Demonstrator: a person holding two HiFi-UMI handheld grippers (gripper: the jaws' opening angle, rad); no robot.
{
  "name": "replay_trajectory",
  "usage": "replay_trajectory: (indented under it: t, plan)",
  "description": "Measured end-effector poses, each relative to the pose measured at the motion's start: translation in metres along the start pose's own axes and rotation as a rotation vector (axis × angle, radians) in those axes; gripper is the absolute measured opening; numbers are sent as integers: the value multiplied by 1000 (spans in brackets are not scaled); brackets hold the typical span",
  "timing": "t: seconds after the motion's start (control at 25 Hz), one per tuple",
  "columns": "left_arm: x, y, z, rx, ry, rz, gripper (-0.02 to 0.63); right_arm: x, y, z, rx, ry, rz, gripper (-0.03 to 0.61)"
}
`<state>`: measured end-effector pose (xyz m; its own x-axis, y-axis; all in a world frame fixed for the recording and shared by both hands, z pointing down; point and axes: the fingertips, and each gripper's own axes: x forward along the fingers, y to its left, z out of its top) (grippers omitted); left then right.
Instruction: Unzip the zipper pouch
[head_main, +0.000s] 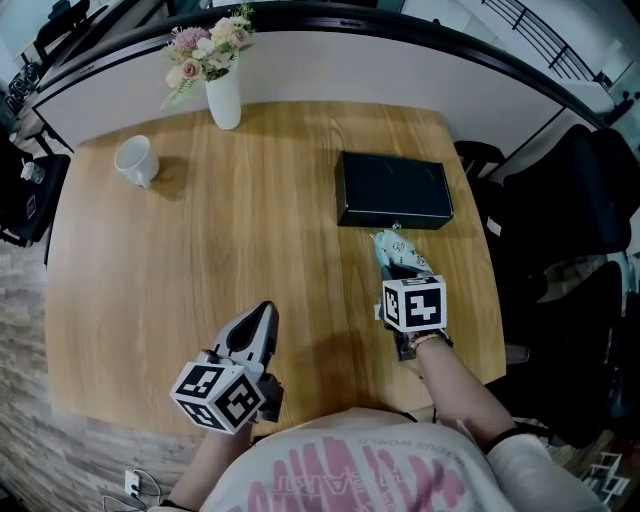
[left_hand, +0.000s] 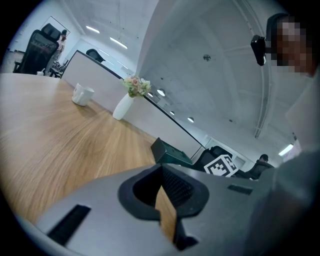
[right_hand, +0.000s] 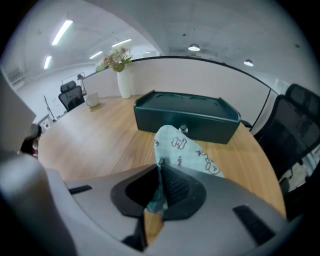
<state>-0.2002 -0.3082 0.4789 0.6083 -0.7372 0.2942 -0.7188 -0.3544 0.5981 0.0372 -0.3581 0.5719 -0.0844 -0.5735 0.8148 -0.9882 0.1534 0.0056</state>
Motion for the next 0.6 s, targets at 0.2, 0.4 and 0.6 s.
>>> replay_trajectory:
  t: [0.2, 0.4, 0.6]
  plan:
    - [10, -24, -14, 44, 61, -59, 2, -35, -10, -15, 276, -12, 289, 14]
    - [20, -65, -24, 79, 76, -107, 2, -87, -30, -23, 422, -81, 538, 12]
    - [20, -134, -35, 118, 57, -251, 2, -151, -50, -23, 387, -140, 789, 11]
